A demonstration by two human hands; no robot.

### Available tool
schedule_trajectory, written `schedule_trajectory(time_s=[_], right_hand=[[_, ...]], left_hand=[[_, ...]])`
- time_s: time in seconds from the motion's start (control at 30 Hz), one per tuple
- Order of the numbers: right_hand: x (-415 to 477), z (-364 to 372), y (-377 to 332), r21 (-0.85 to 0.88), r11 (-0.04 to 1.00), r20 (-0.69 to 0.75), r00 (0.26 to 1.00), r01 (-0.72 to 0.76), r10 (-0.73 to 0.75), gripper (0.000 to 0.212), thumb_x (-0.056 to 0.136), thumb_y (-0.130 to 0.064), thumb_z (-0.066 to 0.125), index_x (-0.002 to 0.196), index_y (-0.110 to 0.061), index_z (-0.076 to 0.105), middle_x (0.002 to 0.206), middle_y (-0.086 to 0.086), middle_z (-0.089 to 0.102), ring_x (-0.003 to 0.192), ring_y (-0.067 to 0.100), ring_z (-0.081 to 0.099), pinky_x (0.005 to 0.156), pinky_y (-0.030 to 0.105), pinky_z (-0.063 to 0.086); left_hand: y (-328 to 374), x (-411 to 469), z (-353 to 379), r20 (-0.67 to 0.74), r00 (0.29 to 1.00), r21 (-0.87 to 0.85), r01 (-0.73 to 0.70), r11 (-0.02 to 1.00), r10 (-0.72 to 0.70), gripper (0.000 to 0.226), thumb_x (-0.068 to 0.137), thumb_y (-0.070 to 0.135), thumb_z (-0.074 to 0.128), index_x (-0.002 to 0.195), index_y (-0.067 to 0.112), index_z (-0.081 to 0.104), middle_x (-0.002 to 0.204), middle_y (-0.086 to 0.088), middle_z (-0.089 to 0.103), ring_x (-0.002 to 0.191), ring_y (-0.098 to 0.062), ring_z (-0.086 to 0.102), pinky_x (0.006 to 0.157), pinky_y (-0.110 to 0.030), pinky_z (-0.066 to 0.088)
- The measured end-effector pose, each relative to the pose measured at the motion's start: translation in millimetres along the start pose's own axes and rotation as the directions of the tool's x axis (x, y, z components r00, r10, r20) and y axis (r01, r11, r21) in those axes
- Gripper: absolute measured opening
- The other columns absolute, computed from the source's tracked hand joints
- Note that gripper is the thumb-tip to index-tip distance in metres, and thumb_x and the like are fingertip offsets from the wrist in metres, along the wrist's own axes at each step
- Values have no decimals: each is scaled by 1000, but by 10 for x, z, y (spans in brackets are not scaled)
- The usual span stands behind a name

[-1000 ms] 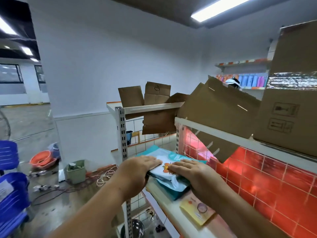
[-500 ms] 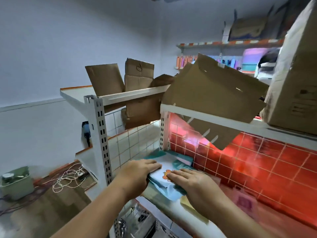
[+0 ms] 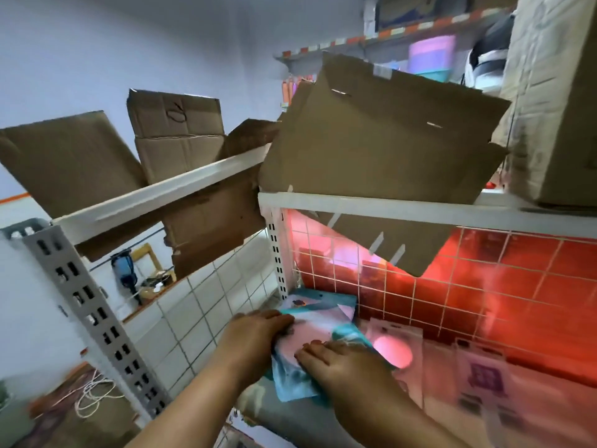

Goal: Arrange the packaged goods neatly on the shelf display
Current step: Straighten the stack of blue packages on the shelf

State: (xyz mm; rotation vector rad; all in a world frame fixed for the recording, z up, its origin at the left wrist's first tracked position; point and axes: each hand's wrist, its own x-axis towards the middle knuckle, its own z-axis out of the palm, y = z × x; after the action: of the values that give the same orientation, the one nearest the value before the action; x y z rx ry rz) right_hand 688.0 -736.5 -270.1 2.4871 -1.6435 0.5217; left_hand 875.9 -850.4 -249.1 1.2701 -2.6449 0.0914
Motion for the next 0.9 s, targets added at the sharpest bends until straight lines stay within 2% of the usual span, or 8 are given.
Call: schedule_trajectory(time_s=[0.1, 0.23, 0.33, 0.4, 0.57, 0.7, 0.8, 0.9], right_hand=[[130, 106, 44, 4, 999, -4, 999, -46, 46, 51, 70, -26, 61, 120, -28, 69, 112, -7, 73, 90, 15, 70, 76, 29, 60], [246, 305, 82, 63, 988, 64, 989, -138, 134, 57, 81, -19, 71, 135, -26, 56, 132, 1, 65, 113, 24, 66, 92, 45, 56], [349, 336, 23, 52, 967, 145, 960, -249, 240, 60, 96, -19, 62, 150, -26, 37, 154, 3, 43, 137, 28, 45, 114, 50, 36], [393, 343, -32, 40, 947, 190, 933, -318, 305, 61, 101, -20, 56, 154, -27, 27, 160, 3, 32, 145, 27, 32, 120, 49, 25], [494, 608, -124, -33, 903, 184, 886, -428, 426, 59, 97, -17, 57, 150, -22, 32, 156, 10, 37, 139, 33, 36, 113, 53, 32], [615, 794, -199, -100, 873, 163, 857, -478, 488, 52, 87, -16, 62, 137, -19, 48, 139, 12, 53, 125, 36, 49, 97, 51, 42], [748, 891, -237, -127, 845, 120, 837, -520, 533, 48, 86, -17, 61, 133, -19, 53, 132, 10, 58, 119, 34, 53, 92, 49, 43], [870, 927, -258, -104, 819, 93, 815, -564, 573, 44, 91, -19, 60, 135, -17, 54, 130, 8, 59, 115, 31, 54, 93, 48, 43]], left_hand=[[-92, 173, 112, 45, 998, 70, 29, 997, -32, 53, 92, 40, 64, 142, 47, 47, 145, 16, 55, 131, -12, 53, 111, -37, 41], [-147, 395, 258, 84, 995, 133, 43, 990, -55, 50, 86, 45, 70, 134, 46, 52, 131, 16, 63, 117, -9, 60, 103, -37, 49], [-194, 528, 347, 72, 996, 145, 49, 988, -60, 45, 89, 45, 68, 131, 40, 54, 127, 13, 64, 111, -9, 62, 97, -33, 52], [-228, 583, 416, 74, 996, 134, 41, 990, -51, 40, 91, 43, 65, 130, 38, 55, 124, 10, 65, 107, -9, 63, 94, -31, 53], [-334, 703, 568, 112, 994, 35, -3, 999, -1, 41, 97, 27, 60, 136, 38, 53, 122, 3, 66, 101, -9, 65, 87, -26, 56], [-392, 682, 661, 154, 984, -45, -80, 996, 86, 23, 99, 29, 58, 121, 35, 59, 107, 6, 68, 88, -6, 64, 77, -20, 54], [-450, 667, 746, 160, 979, -112, -110, 988, 127, 38, 94, 36, 64, 131, 36, 56, 119, 5, 68, 98, -10, 66, 85, -25, 55], [-412, 634, 774, 141, 981, -167, -108, 980, 132, 38, 101, 38, 55, 139, 35, 54, 135, 5, 63, 112, -11, 65, 96, -28, 53]])
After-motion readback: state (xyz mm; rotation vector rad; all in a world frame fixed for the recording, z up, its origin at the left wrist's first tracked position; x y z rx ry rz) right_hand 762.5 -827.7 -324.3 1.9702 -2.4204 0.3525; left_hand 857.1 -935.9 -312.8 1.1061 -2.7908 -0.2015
